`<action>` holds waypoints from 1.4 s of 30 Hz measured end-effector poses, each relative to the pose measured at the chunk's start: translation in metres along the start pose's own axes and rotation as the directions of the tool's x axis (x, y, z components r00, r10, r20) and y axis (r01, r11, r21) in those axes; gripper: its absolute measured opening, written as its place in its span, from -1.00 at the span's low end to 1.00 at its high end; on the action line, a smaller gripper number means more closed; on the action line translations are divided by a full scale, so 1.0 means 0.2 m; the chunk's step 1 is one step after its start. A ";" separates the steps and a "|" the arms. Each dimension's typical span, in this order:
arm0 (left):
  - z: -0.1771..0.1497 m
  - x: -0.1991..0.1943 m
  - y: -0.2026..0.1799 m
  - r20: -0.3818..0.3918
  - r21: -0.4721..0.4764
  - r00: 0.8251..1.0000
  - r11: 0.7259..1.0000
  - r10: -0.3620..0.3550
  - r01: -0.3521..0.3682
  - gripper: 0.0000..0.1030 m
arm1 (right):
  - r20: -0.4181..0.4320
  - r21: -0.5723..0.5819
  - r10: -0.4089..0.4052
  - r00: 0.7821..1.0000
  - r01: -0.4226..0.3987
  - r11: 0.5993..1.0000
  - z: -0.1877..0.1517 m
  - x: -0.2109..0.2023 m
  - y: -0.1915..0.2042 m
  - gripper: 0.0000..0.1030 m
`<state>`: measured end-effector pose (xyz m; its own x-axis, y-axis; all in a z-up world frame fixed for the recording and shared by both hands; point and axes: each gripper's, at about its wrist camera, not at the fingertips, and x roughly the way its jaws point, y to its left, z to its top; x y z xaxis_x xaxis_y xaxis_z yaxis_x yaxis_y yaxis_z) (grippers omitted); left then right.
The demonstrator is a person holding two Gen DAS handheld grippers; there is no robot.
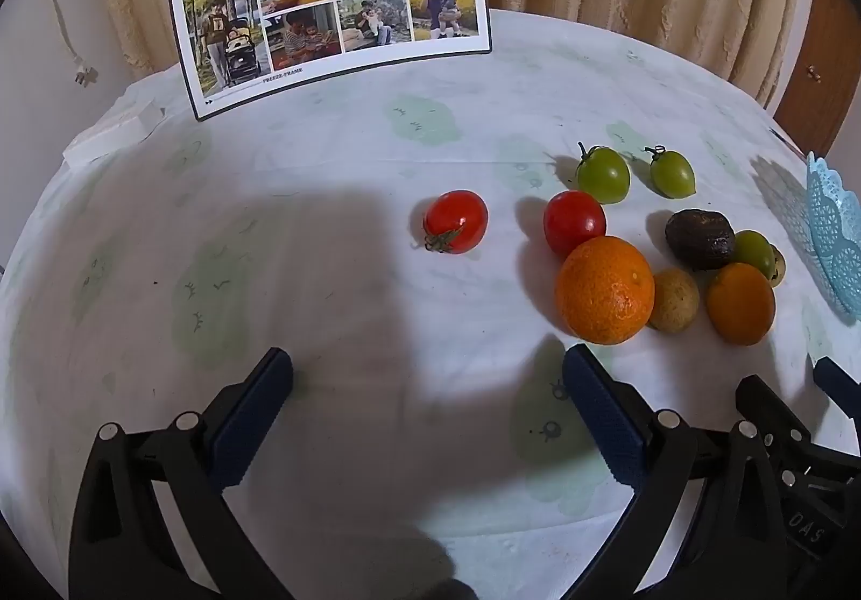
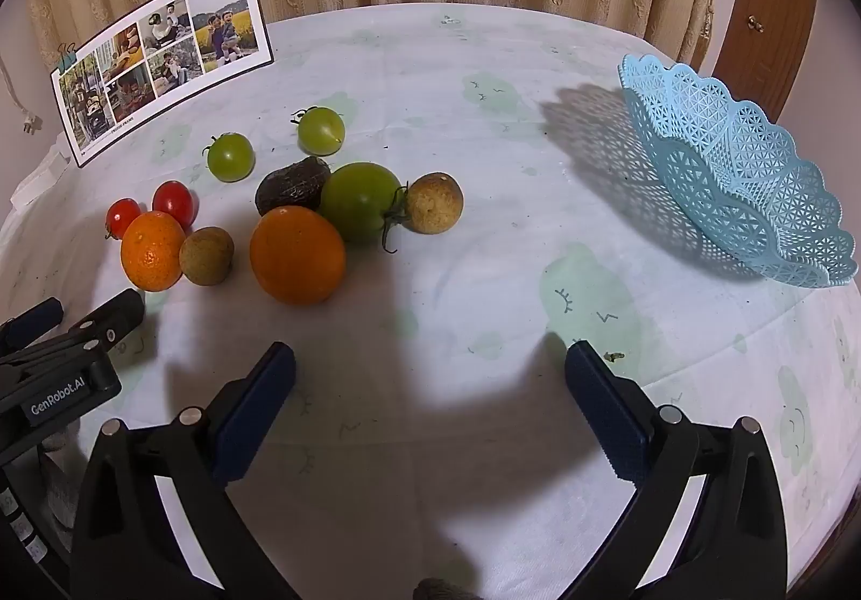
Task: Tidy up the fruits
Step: 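Move both tools toward the fruit cluster on the table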
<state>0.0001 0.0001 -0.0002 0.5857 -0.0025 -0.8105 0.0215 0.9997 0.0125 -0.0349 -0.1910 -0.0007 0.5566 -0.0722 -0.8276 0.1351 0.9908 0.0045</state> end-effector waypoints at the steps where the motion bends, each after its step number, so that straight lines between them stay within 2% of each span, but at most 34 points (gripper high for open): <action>1: 0.00 0.00 0.00 -0.001 0.002 1.000 1.000 0.001 -0.001 0.91 | -0.001 0.001 0.001 1.000 -0.001 1.000 0.00 0.00 0.00 0.96; 13: 0.00 0.01 0.02 -0.008 0.009 1.000 1.000 -0.014 0.014 0.91 | -0.006 -0.014 0.010 1.000 -0.010 1.000 0.02 0.01 0.02 0.96; 22: 0.00 -0.02 0.07 0.016 -0.002 0.995 0.995 -0.096 0.096 0.90 | -0.008 -0.019 0.024 1.000 -0.025 1.000 0.01 0.00 -0.01 0.96; 24: 0.00 -0.03 0.08 0.033 -0.009 0.993 0.994 -0.109 0.109 0.89 | -0.009 -0.019 0.025 1.000 -0.025 0.999 0.01 0.00 -0.01 0.96; 31: 0.03 -0.11 0.17 0.144 -0.033 0.988 0.998 -0.057 0.062 0.88 | -0.017 -0.030 0.028 0.999 -0.028 0.999 0.01 0.00 0.00 0.96; 37: 0.04 -0.10 0.19 0.141 -0.024 0.986 0.995 -0.093 0.098 0.71 | -0.028 -0.083 0.079 0.997 -0.081 0.993 0.00 -0.01 -0.02 0.96; 42: 0.07 -0.10 0.17 0.140 0.021 0.988 0.998 -0.067 0.064 0.67 | 0.002 -0.044 0.157 0.988 -0.157 0.987 -0.01 -0.04 -0.07 0.96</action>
<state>0.0009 0.0342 0.0245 0.6907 -0.0725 -0.7195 0.0760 0.9967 -0.0275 -0.0437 -0.2046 0.0051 0.5722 0.0840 -0.8158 0.0101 0.9939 0.1094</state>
